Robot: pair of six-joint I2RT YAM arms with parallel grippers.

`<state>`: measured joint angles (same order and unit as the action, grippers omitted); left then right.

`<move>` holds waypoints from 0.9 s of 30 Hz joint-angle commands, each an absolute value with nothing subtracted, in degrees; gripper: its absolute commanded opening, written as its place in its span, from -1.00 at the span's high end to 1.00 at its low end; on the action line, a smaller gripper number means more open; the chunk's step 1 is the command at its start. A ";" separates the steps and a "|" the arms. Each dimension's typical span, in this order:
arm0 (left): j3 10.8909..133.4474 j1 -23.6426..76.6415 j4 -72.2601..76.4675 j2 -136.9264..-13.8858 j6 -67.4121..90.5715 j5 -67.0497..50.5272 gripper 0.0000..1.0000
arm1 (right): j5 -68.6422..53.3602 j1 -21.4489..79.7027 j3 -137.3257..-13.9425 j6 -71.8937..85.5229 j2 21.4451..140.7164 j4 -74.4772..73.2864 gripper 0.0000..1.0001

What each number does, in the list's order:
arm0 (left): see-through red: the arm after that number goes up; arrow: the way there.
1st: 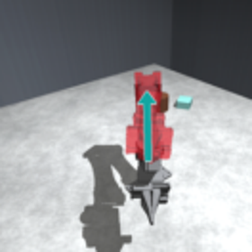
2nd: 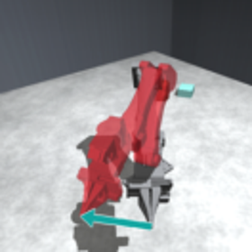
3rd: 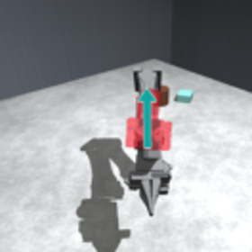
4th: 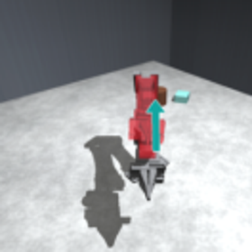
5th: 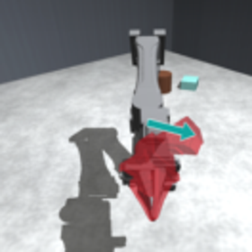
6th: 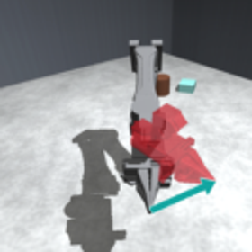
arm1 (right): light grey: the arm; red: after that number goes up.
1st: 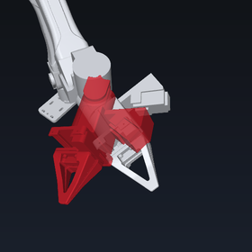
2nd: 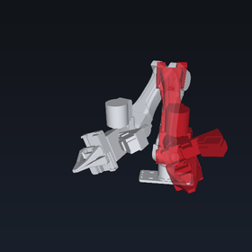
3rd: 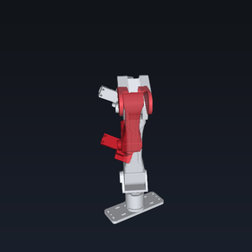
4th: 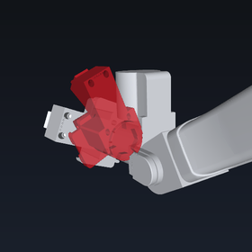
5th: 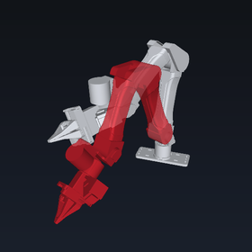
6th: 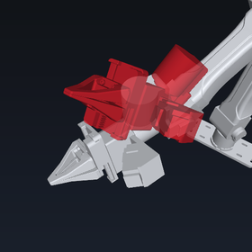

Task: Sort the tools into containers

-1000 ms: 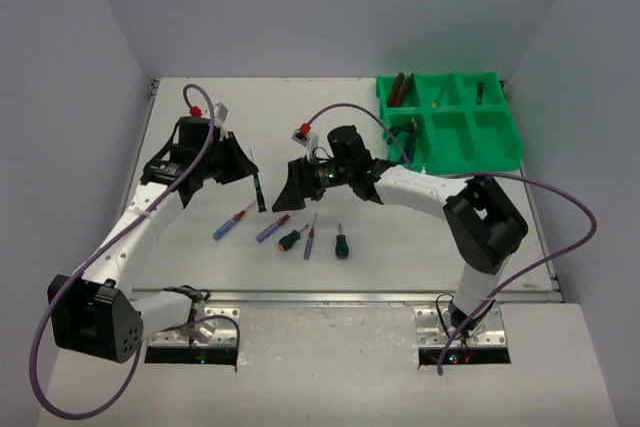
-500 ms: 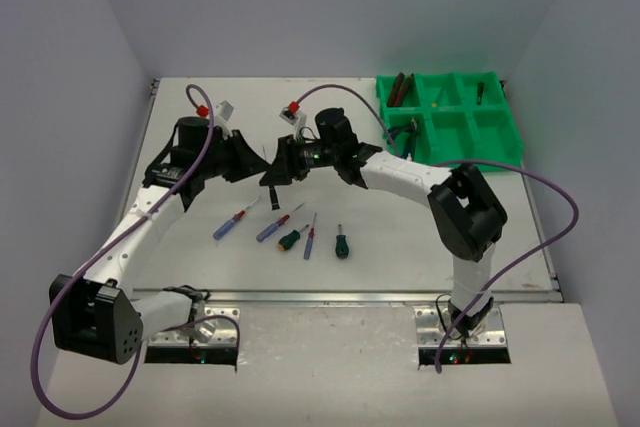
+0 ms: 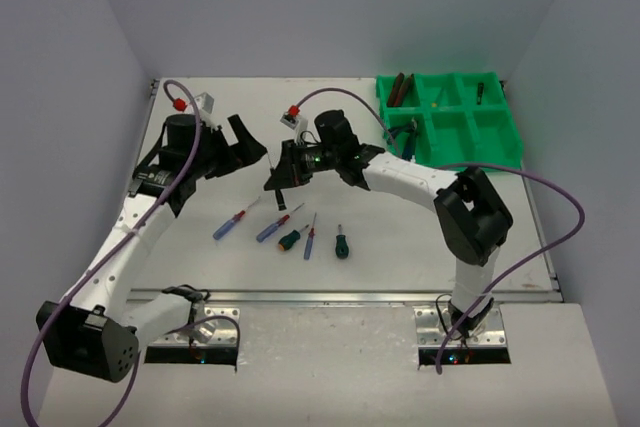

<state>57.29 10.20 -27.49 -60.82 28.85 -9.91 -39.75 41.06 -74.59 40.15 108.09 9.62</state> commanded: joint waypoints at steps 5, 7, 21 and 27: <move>56.20 10.37 -36.26 -50.52 24.45 23.15 -1.00 | -24.86 27.24 -71.75 28.77 97.52 -10.43 1.00; 51.71 10.37 -35.25 -48.34 22.86 23.01 -1.00 | -19.37 21.52 -73.29 25.16 95.41 -15.84 1.00; 46.49 12.86 -30.80 -46.78 21.53 12.16 -1.00 | 19.90 -2.08 -97.94 14.14 106.75 -27.16 1.00; 46.32 16.65 -30.73 -48.01 21.36 12.15 -1.00 | 26.54 -6.13 -115.02 12.25 122.49 -25.95 1.00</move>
<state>46.49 14.21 -33.34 -47.77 22.29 12.95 18.59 -4.99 -106.91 14.41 114.85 -27.41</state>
